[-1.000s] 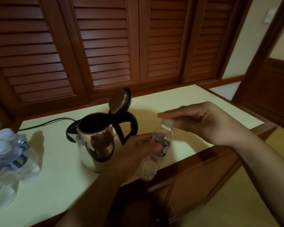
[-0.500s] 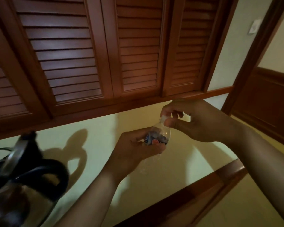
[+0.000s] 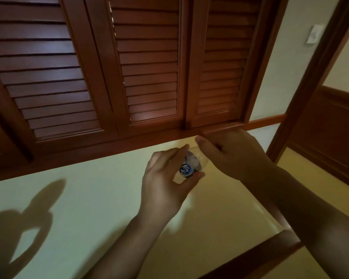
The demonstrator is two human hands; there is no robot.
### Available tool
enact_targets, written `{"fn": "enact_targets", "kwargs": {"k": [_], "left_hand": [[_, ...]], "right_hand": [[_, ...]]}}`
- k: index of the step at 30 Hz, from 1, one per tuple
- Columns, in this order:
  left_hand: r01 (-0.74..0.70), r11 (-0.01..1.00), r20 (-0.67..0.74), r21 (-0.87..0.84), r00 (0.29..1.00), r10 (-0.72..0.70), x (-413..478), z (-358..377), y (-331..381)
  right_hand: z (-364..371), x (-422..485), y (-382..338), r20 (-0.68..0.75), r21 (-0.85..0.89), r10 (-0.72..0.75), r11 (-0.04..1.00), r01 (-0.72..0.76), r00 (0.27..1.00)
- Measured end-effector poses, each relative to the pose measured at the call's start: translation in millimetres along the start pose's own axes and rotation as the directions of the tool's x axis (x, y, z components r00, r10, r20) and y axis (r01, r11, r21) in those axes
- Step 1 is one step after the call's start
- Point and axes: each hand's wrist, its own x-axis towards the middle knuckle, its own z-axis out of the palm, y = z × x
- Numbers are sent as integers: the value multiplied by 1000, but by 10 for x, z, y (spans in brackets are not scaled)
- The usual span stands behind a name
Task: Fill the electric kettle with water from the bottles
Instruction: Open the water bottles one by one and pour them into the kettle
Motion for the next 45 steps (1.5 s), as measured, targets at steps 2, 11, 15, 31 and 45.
{"fn": "enact_targets", "kwargs": {"k": [2, 11, 15, 31, 45], "left_hand": [[181, 980, 200, -87, 966, -161, 61, 64, -17], [487, 829, 535, -275, 794, -289, 261, 346, -257], [539, 785, 461, -306, 805, -373, 413, 703, -491], [589, 789, 342, -171, 787, -513, 1355, 2221, -1497], [599, 789, 374, -139, 769, -518, 1559, 2543, -1714]], "right_hand": [[-5, 23, 149, -11, -31, 1, 1000, -2, 1000], [63, 162, 456, -85, 72, 81, 995, -75, 993], [350, 43, 561, 49, 412, 415, 820, -397, 908], [1609, -428, 1101, 473, -145, 429, 899, -412, 770], [1520, -319, 1091, 521, -145, 467, 874, -465, 715]]}}
